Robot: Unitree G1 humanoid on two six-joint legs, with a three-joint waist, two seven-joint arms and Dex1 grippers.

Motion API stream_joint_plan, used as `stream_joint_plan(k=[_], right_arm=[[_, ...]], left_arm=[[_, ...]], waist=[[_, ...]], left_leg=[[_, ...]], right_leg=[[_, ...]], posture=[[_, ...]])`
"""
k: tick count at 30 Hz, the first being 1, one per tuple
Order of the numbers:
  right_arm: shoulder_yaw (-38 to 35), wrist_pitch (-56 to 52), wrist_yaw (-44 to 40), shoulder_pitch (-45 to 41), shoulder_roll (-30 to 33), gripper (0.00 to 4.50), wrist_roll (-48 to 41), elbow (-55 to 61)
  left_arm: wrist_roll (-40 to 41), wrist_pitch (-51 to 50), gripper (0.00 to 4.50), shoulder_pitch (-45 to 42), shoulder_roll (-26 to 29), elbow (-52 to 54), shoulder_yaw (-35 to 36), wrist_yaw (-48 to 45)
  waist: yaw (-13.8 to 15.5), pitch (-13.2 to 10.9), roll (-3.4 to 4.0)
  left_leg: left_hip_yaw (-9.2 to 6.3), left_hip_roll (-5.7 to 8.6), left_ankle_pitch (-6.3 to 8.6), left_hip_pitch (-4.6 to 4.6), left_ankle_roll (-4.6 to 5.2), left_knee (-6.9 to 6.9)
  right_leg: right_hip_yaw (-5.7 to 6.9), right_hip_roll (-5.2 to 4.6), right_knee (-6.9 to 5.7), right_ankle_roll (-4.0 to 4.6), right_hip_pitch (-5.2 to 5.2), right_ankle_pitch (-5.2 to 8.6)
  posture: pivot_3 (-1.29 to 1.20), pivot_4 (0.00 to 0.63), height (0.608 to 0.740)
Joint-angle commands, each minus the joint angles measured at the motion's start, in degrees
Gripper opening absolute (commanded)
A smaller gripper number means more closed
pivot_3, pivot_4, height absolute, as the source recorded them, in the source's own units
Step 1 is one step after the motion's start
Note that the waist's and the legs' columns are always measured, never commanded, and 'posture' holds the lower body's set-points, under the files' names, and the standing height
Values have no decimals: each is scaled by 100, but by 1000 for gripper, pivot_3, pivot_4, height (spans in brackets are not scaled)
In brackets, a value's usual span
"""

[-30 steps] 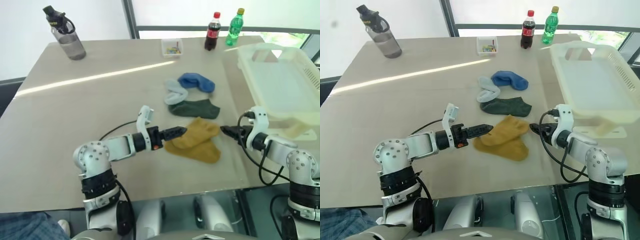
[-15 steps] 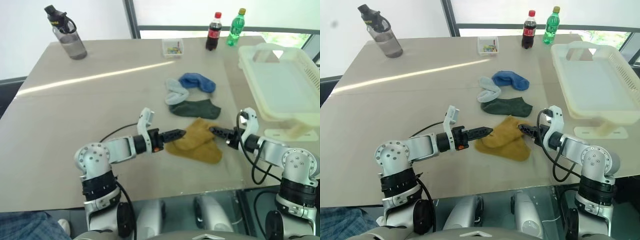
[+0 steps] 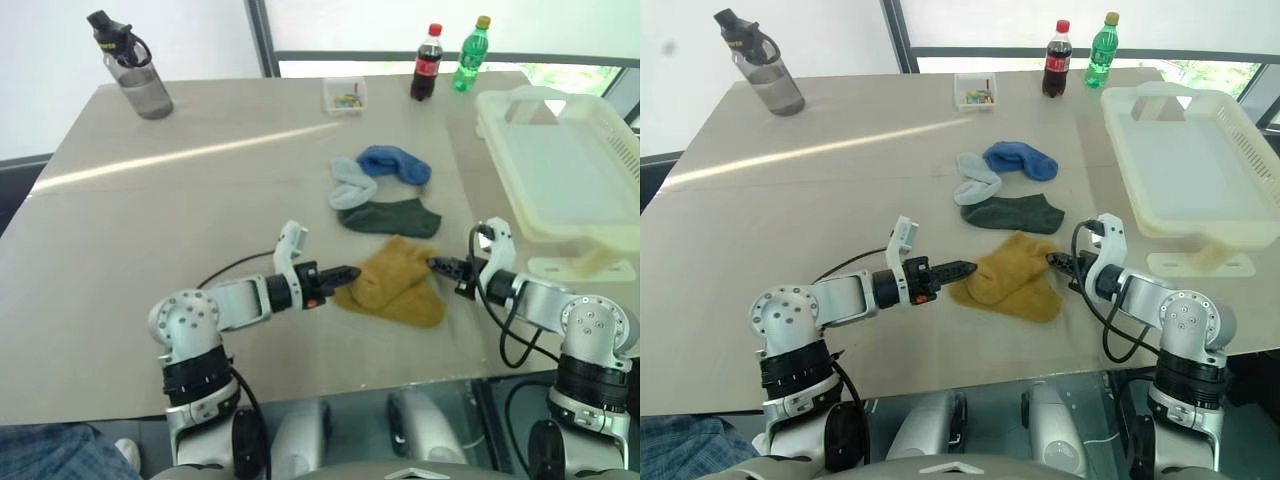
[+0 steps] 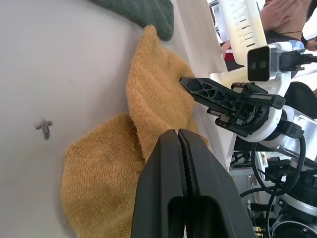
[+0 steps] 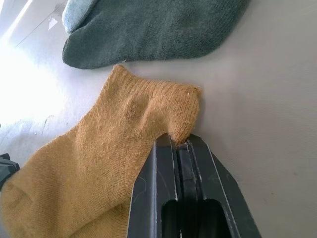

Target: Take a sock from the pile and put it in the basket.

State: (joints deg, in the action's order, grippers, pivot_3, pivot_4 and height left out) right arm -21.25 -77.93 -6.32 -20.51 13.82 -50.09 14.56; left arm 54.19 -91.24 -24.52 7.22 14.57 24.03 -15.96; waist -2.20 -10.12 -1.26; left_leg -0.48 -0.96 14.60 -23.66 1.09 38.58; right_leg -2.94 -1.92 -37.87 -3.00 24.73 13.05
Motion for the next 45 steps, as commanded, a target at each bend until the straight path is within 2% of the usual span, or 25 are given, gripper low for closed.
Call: stream_joint_plan(k=[1, 9, 19, 20, 23, 24, 30, 45], right_arm=[[-80, 98, -79, 4, 55, 0, -127, 278], [-282, 66, 112, 46, 85, 0, -340, 830], [-200, 31, 490, 276, -192, 0, -448, 1134], [-182, 39, 511, 299, -204, 0, -449, 1144], [-153, 63, 542, 360, -215, 0, -466, 1166], [-150, 68, 550, 374, -216, 0, -473, 1169], [-140, 96, 581, 432, -216, 0, -491, 1180], [-62, 179, 629, 503, -222, 0, -522, 1211]], left_arm=[[181, 254, 86, -3, 74, 206, -103, -207], [362, 528, 86, -126, 395, 148, -246, -518], [678, 80, 86, 206, 619, 361, -383, -651], [731, 4, 592, 221, 615, 382, -333, -602], [594, -115, 1542, 282, 670, 408, -338, -292], [602, -122, 2065, 306, 689, 423, -341, -232], [1030, -126, 2065, 519, 718, 527, -300, 199], [1015, 3, 2065, 236, 166, 314, -279, 658]], waist=[[0, 0, 0], [0, 0, 0], [-1, 0, 1], [-1, 0, 1], [-1, 0, 1], [-3, 0, 1], [0, 0, 1], [6, 0, 1]], left_leg=[[0, 0, 0, 0, 0, 0], [-1, 0, 0, 0, 0, 0], [-1, 0, 0, -3, 0, 0], [-3, -1, 0, -2, 0, 0], [-2, -1, 0, -1, 0, -1], [-1, -1, 0, 0, 0, 0], [-5, -2, 0, -1, 0, -1], [-2, 0, 0, -1, 0, -1]], right_leg=[[0, 0, 0, 0, 0, 0], [1, 0, 0, 0, 0, 0], [0, 0, 2, 0, 2, 0], [2, -1, 2, 0, 2, 1], [1, -1, 1, 0, 1, 1], [0, 0, 0, 0, 1, 1], [0, -1, 1, 0, 1, 1], [1, -1, 2, 0, 1, 1]], posture=[[0, 150, 740], [0, 150, 740], [0, 150, 740], [0, 150, 740], [0, 150, 740], [0, 150, 740], [0, 150, 740], [0, 150, 740]])
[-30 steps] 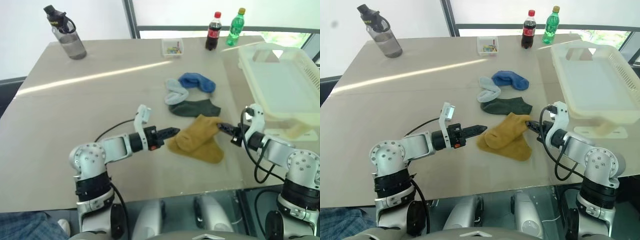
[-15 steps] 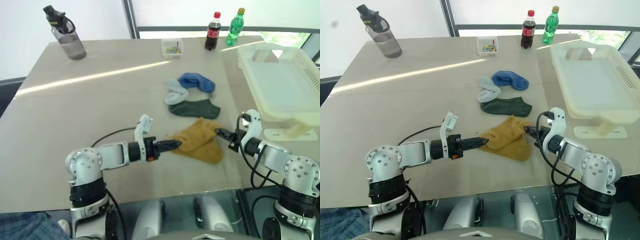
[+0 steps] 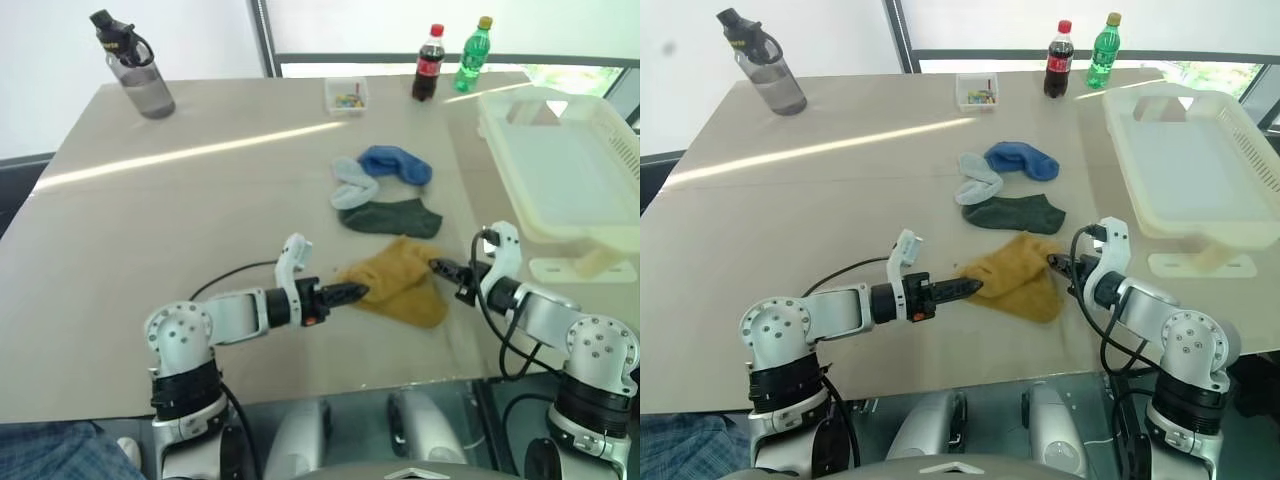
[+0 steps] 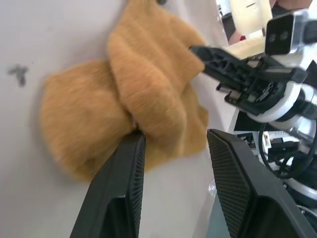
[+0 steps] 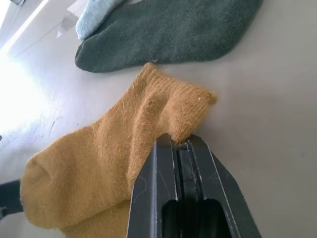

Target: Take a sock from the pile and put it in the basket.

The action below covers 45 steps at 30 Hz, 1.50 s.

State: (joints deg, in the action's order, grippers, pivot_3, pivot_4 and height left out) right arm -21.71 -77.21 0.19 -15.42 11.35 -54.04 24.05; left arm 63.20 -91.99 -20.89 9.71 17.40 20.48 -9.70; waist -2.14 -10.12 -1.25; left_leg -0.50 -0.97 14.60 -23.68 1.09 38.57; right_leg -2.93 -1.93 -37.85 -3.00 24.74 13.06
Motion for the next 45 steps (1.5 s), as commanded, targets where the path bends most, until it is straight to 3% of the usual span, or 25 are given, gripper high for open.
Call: stream_joint_plan(k=[1, 2, 4, 7, 18, 27, 35, 45], right_arm=[[-7, 117, -19, -10, 24, 0, -125, 259], [1, 127, -17, -13, 24, 0, -121, 253], [12, 139, -14, -12, 19, 0, -119, 252], [24, 156, -11, -8, 17, 0, -124, 250], [60, 330, -352, 160, 138, 0, -555, 740], [16, 465, -331, 591, 408, 0, -1544, 1274], [172, 1041, 355, 1396, 668, 0, -2378, 1777], [943, 2388, 327, 2426, 280, 0, -1452, 2194]], left_arm=[[101, 76, 2065, -131, -113, 18, 78, 53], [89, 71, 1684, -136, -136, 11, 78, 69], [85, 58, 1342, -143, -160, 9, 90, 82], [87, 70, 59, -165, -159, -16, 107, 90], [427, 334, 59, -279, -48, 101, 185, -198], [658, 607, 59, -261, 874, 10, -20, -914], [449, 903, 59, 0, 1604, 4, -532, -1677], [34, 1435, 59, 46, 1977, -285, -1065, -2367]], waist=[[-1, 0, 0], [-1, 0, 0], [-2, 0, 0], [-2, 0, 0], [0, 0, 0], [-3, 0, 1], [-3, 0, 0], [-3, 0, 0]], left_leg=[[0, 0, 0, 0, 0, 0], [0, 0, 0, 0, 0, 0], [0, 0, 0, 0, 0, 0], [0, 0, 0, 0, 0, 0], [-2, 0, 0, -2, 0, -1], [-2, 0, 0, 0, 0, -1], [-1, -1, 0, -1, 0, -3], [2, -4, 0, 0, 0, -3]], right_leg=[[0, 0, 0, 0, 0, 0], [0, 0, 0, 0, 0, 0], [0, 0, 0, 0, 0, 0], [0, 0, 0, 0, 0, 0], [1, 0, 2, 0, 0, 0], [2, 1, 3, 0, 0, 1], [2, 0, 6, 0, 0, 2], [-4, 2, 9, -1, 1, 3]], posture=[[0, 150, 740], [0, 150, 740], [0, 150, 740], [0, 150, 740], [0, 150, 740], [0, 150, 740], [0, 150, 740], [0, 150, 740]])
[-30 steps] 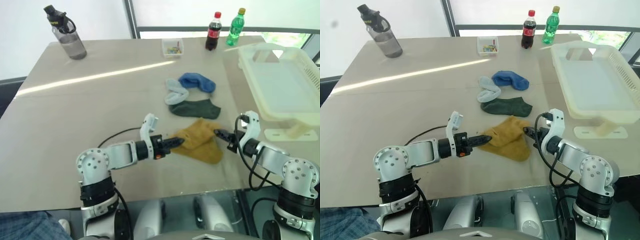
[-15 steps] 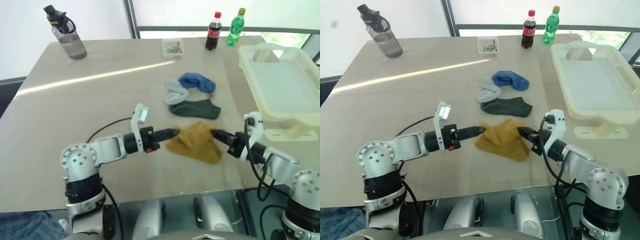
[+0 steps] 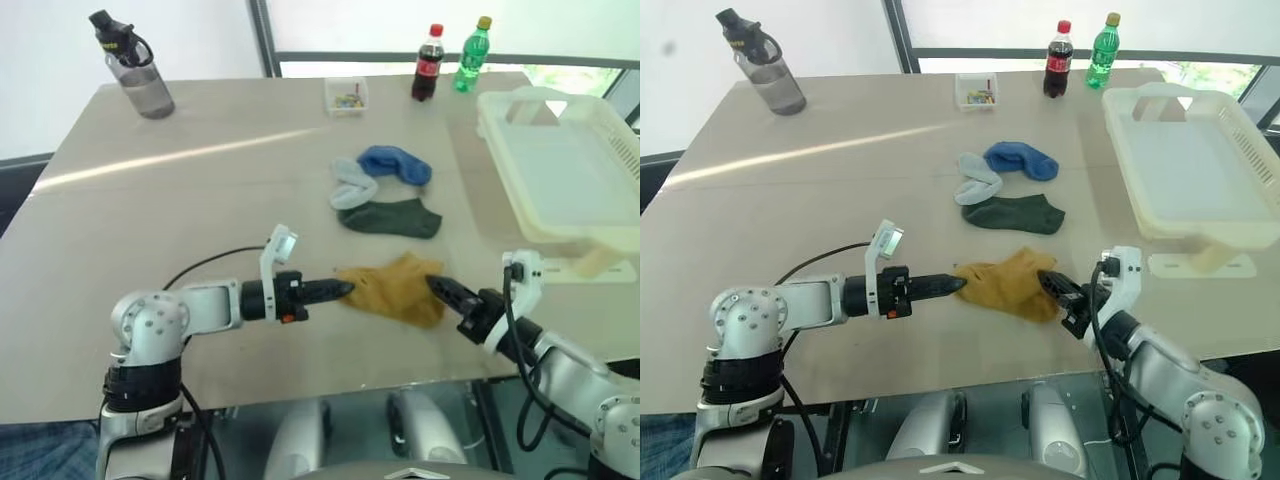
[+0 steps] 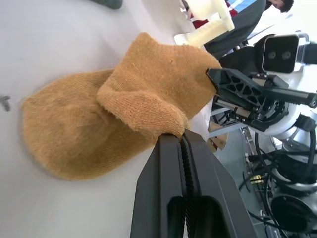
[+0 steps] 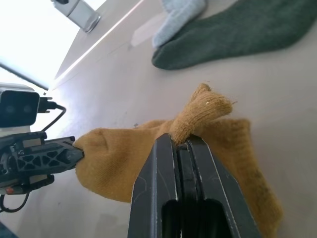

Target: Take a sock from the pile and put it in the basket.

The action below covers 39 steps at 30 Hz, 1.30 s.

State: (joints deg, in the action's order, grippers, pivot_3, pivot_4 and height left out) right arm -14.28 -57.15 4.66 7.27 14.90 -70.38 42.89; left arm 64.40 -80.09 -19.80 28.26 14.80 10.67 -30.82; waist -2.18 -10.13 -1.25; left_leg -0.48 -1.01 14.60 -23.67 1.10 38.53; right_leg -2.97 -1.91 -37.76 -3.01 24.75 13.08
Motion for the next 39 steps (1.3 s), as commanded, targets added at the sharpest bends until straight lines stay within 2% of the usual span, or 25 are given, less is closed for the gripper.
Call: stream_joint_plan(k=[1, 8, 20, 39], right_arm=[[285, 475, -148, 233, -88, 0, 271, 316], [639, 1410, -361, 823, -500, 0, 891, 329], [1218, 2422, -588, 1733, -1268, 0, 1119, 248], [1300, 1971, -354, 1786, -523, 0, 716, -166]], left_arm=[[-130, 292, 59, -83, 143, -59, -118, -298], [-319, 557, 59, -181, 168, -197, -272, -520], [-626, 796, 59, -306, 182, -386, -380, -617], [-915, 885, 59, -244, 164, -372, -428, -669]], waist=[[1, 0, 0], [2, 0, 0], [6, 0, 1], [11, 1, 0]], left_leg=[[0, -1, 0, 0, 0, 0], [-3, -3, 0, 0, 0, 0], [-10, -21, 0, 4, 0, -6], [-7, -19, 0, 5, 0, -5]], right_leg=[[0, 0, 1, 0, 0, 0], [1, 0, 2, 0, 0, 0], [-1, 5, 2, 1, 3, 1], [-6, 3, 2, 1, 2, 1]], posture=[[0, 150, 740], [0, 150, 740], [0, 150, 740], [0, 150, 740]])
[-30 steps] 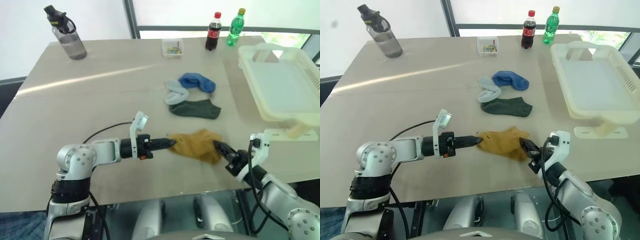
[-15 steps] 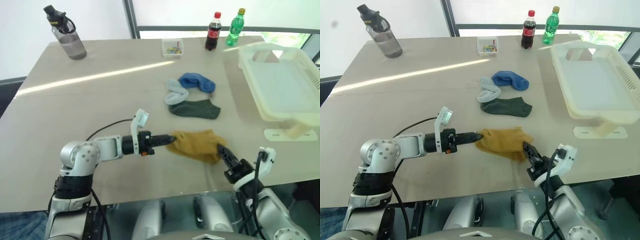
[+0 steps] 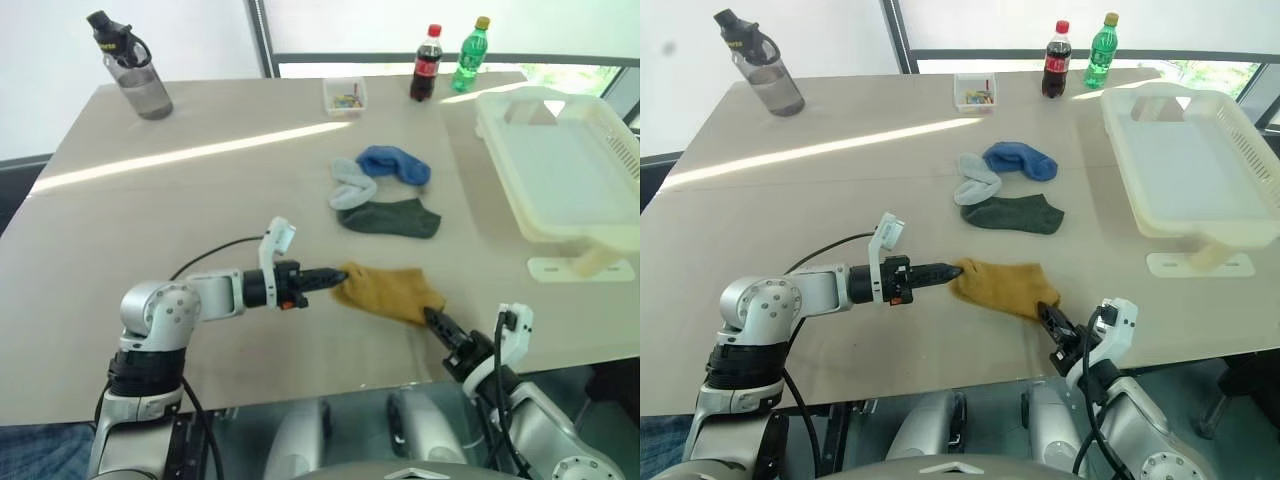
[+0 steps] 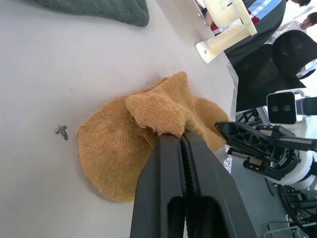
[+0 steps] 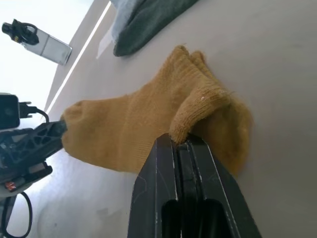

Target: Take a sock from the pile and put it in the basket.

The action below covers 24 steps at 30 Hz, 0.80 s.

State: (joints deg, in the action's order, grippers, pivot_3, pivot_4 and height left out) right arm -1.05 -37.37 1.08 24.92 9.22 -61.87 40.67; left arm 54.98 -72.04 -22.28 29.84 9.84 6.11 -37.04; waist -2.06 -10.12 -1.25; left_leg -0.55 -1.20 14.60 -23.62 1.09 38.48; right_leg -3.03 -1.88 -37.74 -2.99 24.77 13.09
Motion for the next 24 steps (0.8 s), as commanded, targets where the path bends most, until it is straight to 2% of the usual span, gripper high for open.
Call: stream_joint_plan(k=[1, 4, 5, 7, 11, 19, 24], right_arm=[[-23, -5, 4, 22, 51, 0, -144, 40], [-49, -39, 72, -22, 100, 0, -139, -53], [-53, -73, 68, -35, 151, 286, -147, -73], [-86, -112, 120, -45, 223, 953, -157, -106], [-247, -224, 145, 2, 342, 2920, -660, -157], [-912, -52, -798, 449, 942, 2920, -1255, -104], [-1241, 94, -878, 203, 1056, 2920, -1614, -154]], left_arm=[[24, 79, 59, 23, 10, 137, 27, -51], [4, 95, 59, 66, 23, 149, 17, -63], [-5, 99, 14, 75, 17, 154, 12, -60], [-14, 93, 0, 78, -6, 171, 5, -47], [-18, 72, 0, 81, -31, 194, 15, -49], [25, 27, 0, 103, -64, 268, 21, -24], [81, -51, 0, 96, -102, 281, 52, 12]], waist=[[-1, 0, 0], [0, 1, -2], [0, 3, -5], [1, 5, -7], [6, 14, -15], [28, 17, -18], [11, 17, -18]], left_leg=[[0, 0, 0, 0, 0, 0], [-1, -1, 0, 0, 0, 0], [-1, -1, 0, 0, 0, 0], [0, 0, 0, 0, 0, 1], [1, -1, 0, 1, 0, 1], [6, 2, 0, 0, 0, 3], [8, 2, 0, 8, 0, 3]], right_leg=[[0, 0, 0, 0, 0, 0], [-1, 0, 0, 0, 0, 0], [-1, 0, 0, 0, 0, 0], [-1, 0, 0, 0, -1, -1], [0, 0, -1, 0, -1, -1], [0, -3, 0, -1, -3, -1], [-5, 4, -7, -1, -4, -1]], posture=[[0, 150, 740], [0, 150, 740], [0, 150, 740], [0, 150, 740], [0, 150, 740], [0, 150, 740], [0, 150, 740]])
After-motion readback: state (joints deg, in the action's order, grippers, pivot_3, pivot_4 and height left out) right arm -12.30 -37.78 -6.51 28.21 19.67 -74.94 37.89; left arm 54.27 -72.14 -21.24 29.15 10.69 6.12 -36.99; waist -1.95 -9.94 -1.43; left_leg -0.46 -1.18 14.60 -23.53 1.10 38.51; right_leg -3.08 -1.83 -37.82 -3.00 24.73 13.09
